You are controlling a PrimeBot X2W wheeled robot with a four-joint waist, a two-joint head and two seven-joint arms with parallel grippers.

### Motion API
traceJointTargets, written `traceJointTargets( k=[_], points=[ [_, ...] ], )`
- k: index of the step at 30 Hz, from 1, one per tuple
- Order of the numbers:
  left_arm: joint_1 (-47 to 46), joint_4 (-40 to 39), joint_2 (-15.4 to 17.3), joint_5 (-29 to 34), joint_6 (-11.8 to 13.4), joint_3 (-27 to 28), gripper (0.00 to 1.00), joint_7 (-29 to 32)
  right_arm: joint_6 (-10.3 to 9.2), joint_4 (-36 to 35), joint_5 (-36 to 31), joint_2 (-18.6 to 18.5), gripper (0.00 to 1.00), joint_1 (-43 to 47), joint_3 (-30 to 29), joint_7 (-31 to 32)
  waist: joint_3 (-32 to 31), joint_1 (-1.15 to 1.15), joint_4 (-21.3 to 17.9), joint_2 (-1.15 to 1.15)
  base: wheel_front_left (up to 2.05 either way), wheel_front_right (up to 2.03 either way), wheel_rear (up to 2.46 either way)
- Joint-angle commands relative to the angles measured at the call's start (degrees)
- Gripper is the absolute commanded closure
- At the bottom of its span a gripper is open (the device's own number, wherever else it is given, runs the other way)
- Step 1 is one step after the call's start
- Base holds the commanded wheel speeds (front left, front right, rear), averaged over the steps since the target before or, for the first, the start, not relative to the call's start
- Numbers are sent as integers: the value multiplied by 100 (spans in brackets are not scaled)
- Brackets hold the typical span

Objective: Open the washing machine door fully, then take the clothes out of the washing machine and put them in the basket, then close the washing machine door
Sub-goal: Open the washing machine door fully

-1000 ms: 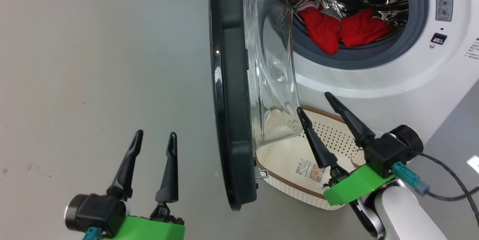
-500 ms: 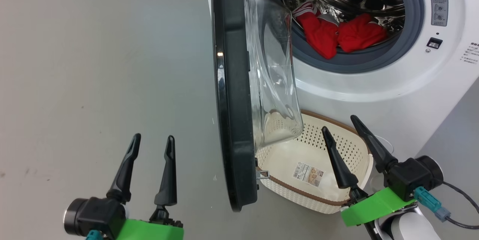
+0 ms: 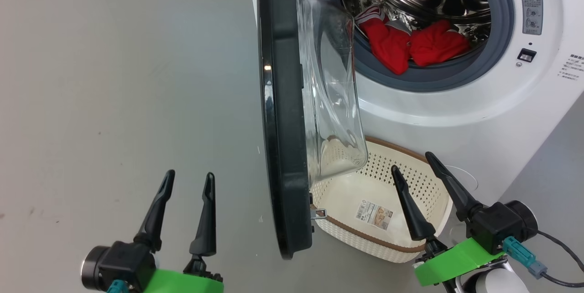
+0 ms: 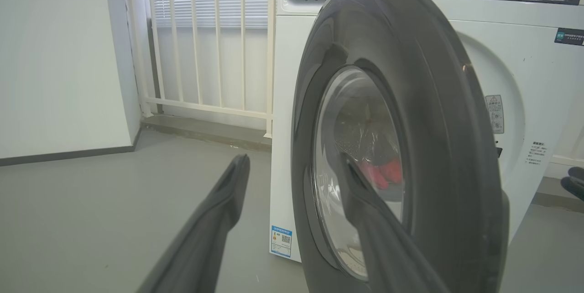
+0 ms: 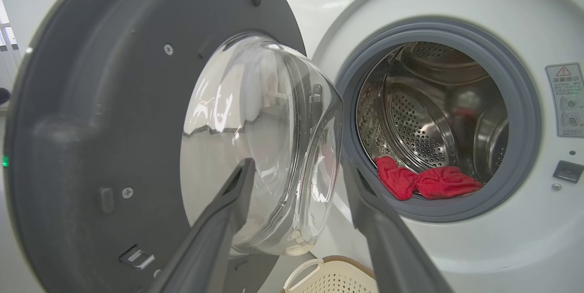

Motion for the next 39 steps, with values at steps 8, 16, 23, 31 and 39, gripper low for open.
traceJointTargets(
  k=[8, 16, 23, 31, 39],
  points=[
    [-150, -304, 29, 128, -169, 187, 100, -44, 35, -60, 98, 19, 0, -37, 164, -37, -36, 0, -9, 0, 0, 0, 0],
    [-384, -1648, 13, 424, -261, 15, 100, -45, 35, -45, 182, 19, 0, -5, 128, -37, -96, 0, -30, 0, 0, 0, 0],
    [-547, -2124, 2, 398, -592, -834, 100, -25, 35, -32, 180, 19, 0, 6, 108, -37, -109, 0, -45, 0, 0, 0, 0],
    [-661, -1756, 5, 279, -801, -1797, 100, 639, 35, -52, 196, 19, 0, 27, 130, -37, -115, 0, -76, 0, 0, 0, 0],
    [-814, -988, 1, 81, -588, -1804, 100, 1204, 35, -79, 214, 19, 0, 27, 186, -37, -65, 0, -240, 0, 0, 0, 0]
  ],
)
